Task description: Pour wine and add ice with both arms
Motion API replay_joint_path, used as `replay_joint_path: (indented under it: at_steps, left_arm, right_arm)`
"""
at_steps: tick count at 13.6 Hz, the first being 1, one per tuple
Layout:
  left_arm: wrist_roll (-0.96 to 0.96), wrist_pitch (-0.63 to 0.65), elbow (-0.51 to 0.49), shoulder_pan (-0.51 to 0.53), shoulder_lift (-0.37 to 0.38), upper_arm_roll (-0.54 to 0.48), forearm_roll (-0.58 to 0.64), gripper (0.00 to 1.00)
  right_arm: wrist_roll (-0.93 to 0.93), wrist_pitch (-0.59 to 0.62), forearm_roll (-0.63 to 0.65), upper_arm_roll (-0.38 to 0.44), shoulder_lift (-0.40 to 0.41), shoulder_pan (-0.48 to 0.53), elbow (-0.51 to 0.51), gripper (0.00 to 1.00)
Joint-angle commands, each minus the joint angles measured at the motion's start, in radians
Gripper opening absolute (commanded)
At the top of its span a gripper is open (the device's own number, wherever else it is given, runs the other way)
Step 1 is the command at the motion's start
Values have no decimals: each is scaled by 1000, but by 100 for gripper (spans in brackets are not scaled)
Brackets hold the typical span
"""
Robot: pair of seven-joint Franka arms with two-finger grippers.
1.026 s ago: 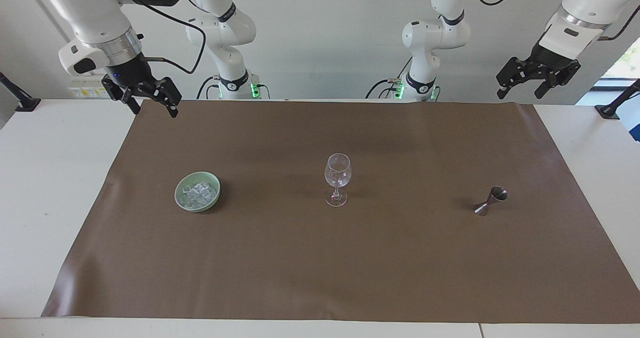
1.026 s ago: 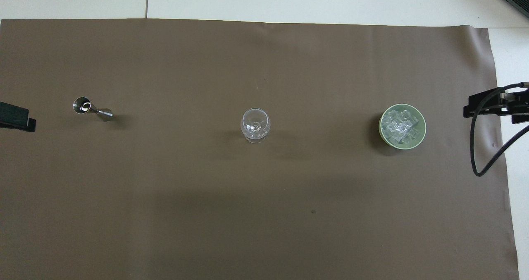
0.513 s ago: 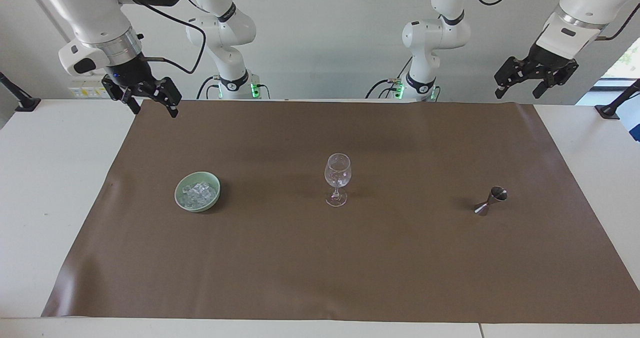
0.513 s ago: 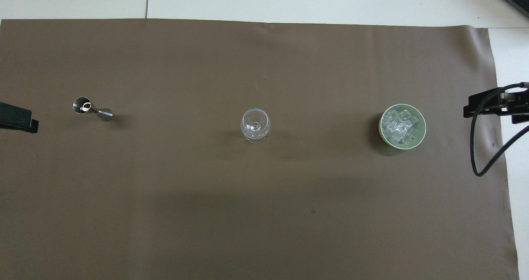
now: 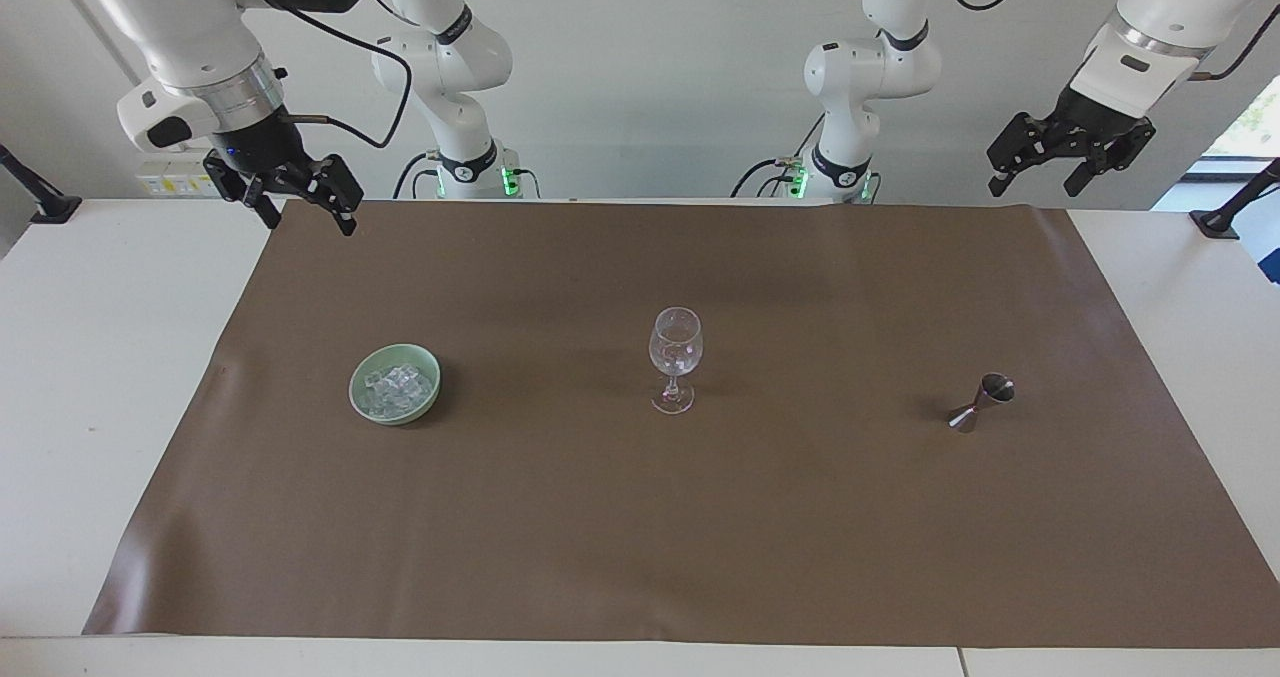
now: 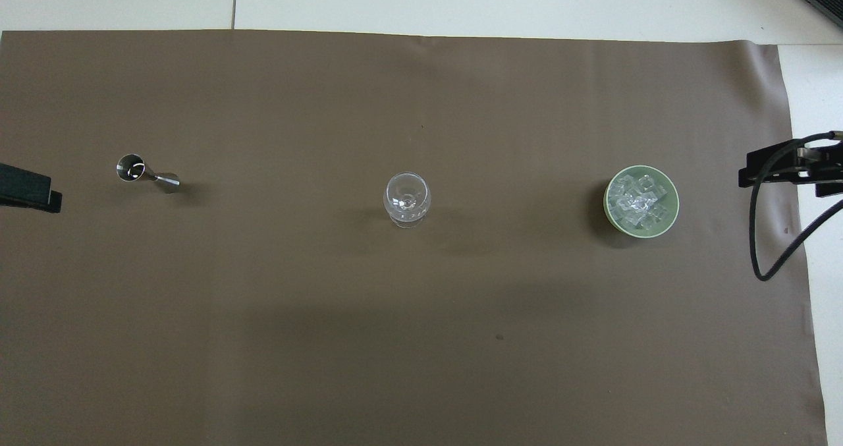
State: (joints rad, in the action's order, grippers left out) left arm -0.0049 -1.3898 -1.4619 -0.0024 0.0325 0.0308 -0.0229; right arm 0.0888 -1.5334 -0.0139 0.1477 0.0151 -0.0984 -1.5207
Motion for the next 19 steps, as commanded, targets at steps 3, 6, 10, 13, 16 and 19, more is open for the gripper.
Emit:
replay_joint_path:
  at_steps: [3, 6, 10, 13, 16, 19]
  left_arm:
    - [-3, 6, -9, 12, 17, 6, 4, 100]
    - [2, 5, -11, 10, 17, 6, 4, 100]
    - [2, 5, -12, 12, 18, 6, 4, 100]
    - [5, -2, -12, 15, 18, 6, 4, 100]
    - [3, -14, -12, 8, 18, 6, 4, 100]
    - [3, -15, -15, 10, 18, 4, 4, 100]
  right_arm:
    - [-18, 6, -5, -2, -17, 8, -15, 100]
    - [-18, 6, -5, -2, -17, 8, -15, 100]
    - [-18, 7, -5, -2, -17, 8, -15, 100]
    - [-18, 6, -5, -2, -17, 8, -15, 100]
    - [-18, 6, -5, -2, -17, 8, -15, 100]
    - [-18, 6, -5, -2, -17, 8, -15, 100]
